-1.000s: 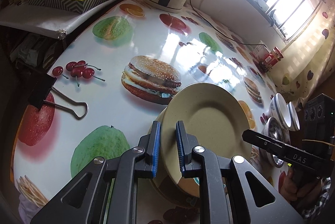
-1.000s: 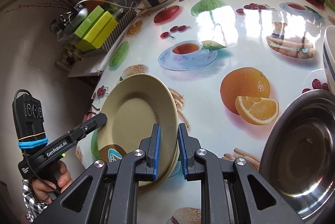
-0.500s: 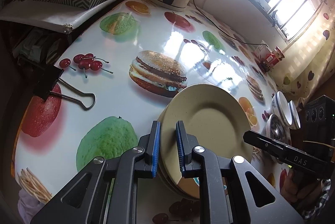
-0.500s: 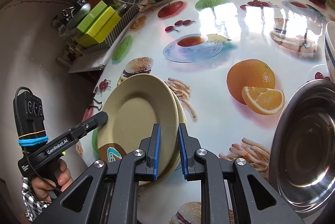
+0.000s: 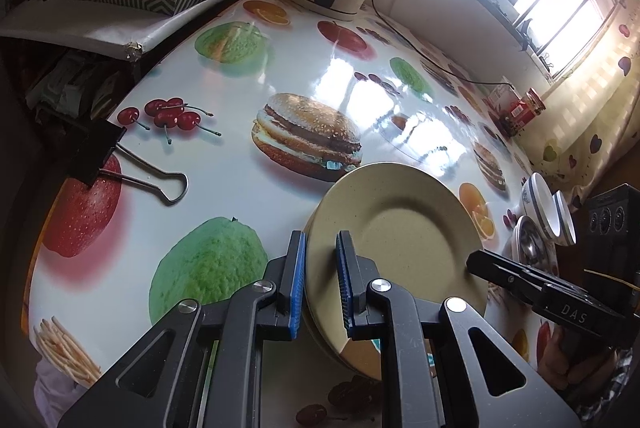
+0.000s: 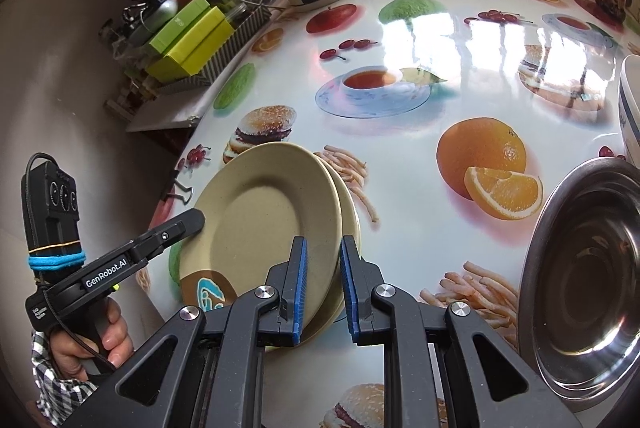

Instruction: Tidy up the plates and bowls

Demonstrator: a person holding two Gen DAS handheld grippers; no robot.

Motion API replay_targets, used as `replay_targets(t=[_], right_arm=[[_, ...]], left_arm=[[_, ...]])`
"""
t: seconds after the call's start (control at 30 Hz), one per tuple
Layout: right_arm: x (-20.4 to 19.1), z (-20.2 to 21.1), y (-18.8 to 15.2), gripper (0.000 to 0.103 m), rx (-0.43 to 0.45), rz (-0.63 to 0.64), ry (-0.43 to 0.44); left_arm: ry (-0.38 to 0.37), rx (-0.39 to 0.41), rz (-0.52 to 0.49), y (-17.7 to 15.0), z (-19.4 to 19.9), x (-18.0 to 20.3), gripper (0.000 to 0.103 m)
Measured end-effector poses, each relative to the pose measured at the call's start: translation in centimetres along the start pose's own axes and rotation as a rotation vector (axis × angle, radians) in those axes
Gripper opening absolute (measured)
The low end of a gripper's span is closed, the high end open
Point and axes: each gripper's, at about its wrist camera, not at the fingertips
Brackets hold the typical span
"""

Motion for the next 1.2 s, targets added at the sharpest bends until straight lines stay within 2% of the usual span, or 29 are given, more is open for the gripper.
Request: replay_targets(t=[0.67, 0.9, 0.97, 1.03, 1.2], right_arm=[[-0.2, 0.3, -0.1, 0.018, 0.006, 0.014, -0.01], [-0.3, 0.3, -0.1, 0.019, 0.01, 0.028, -0.021], [-0.3, 0.4, 0.0, 0.023, 0.017, 0.033, -0.028], [-0.3, 0.4, 0.0, 0.032, 0.02, 0.034, -0.043], [0.3, 0.0, -0.1, 0.035, 0.018, 0.016, -0.061]], left_arm=[[-0.003, 0.003, 0.019, 0.0, 0.2, -0.3, 0.016], [0.038, 0.018, -0.009, 0.0, 0.4, -0.1, 0.016], [0.064, 0.033, -0.036, -0.1, 0.5, 0.3, 0.02], [0.076, 0.039, -0.05, -0.1, 0.6, 0.5, 0.022], [0.081, 0.038, -0.065, -0.1, 0.4, 0.8, 0.032]])
Point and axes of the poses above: each gripper's, at about its wrist camera, not at the fingertips, and z roughly against the way its jaws point, x to its right, y to its top, and after that the axes turned 4 degrees about x, right-handed
